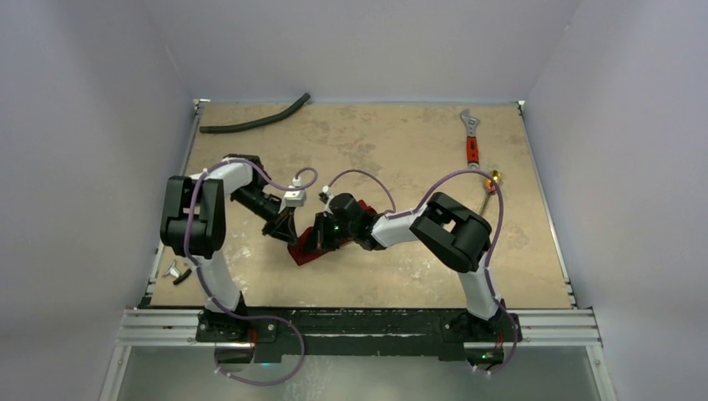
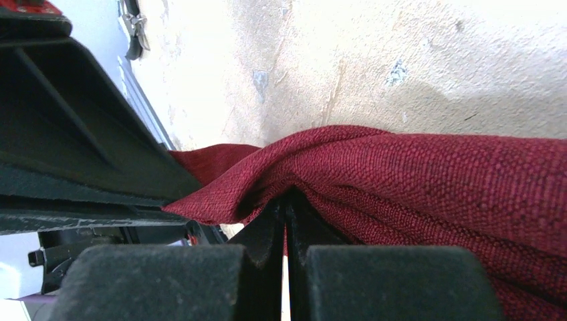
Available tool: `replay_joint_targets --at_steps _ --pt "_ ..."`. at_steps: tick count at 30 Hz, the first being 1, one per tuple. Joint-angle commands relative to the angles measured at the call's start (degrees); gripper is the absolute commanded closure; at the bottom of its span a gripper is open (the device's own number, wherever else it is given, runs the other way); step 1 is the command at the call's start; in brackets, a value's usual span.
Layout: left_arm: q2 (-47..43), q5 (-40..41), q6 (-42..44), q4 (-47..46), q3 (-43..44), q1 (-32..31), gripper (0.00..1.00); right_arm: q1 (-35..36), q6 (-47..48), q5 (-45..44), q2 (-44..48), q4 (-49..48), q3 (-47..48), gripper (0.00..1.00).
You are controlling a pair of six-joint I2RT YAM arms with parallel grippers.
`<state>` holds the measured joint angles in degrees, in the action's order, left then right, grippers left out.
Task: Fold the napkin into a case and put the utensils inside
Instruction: Smooth out the smaller rectangle-folded napkin at the center of the board.
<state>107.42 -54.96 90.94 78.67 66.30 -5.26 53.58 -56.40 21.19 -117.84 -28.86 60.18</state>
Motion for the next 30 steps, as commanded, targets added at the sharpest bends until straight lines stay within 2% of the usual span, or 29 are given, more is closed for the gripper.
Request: replay_joint_targets --at_steps 1,9,16,20,24,26,30 --pt "-5.0 -4.0 -0.2 3.7 -0.7 0.2 1.00 -0.5 0.5 -5.9 -3.2 6.6 -1.5 1.00" --pt "-6.0 -3.0 2.1 3.7 -2.9 -0.5 1.00 -0.7 -0.3 -5.8 -3.2 6.1 -1.7 1.00" --pt "2.0 -4.8 6.4 1.5 -5.2 -4.3 0.99 -0.6 -1.5 -6.7 -0.9 2.8 -3.9 1.00" --pt "2.2 -2.1 -3.5 -9.2 -5.1 -3.7 0.99 -0.7 -1.0 -7.2 0.6 1.2 -4.7 1.00" --pt "-5.7 6.7 -22.6 -28.2 -10.1 -2.0 0.99 -0.6 -0.8 -8.0 2.9 -1.3 -6.2 1.00" --pt "-8.8 11.8 -27.5 -34.2 -12.6 -2.0 0.92 -0.6 -0.4 -8.2 3.6 -1.7 -6.1 1.00" --pt "-11.8 15.9 -33.0 -39.4 -14.5 -2.0 0.89 -0.5 1.5 -7.6 6.6 -0.6 -6.4 0.98"
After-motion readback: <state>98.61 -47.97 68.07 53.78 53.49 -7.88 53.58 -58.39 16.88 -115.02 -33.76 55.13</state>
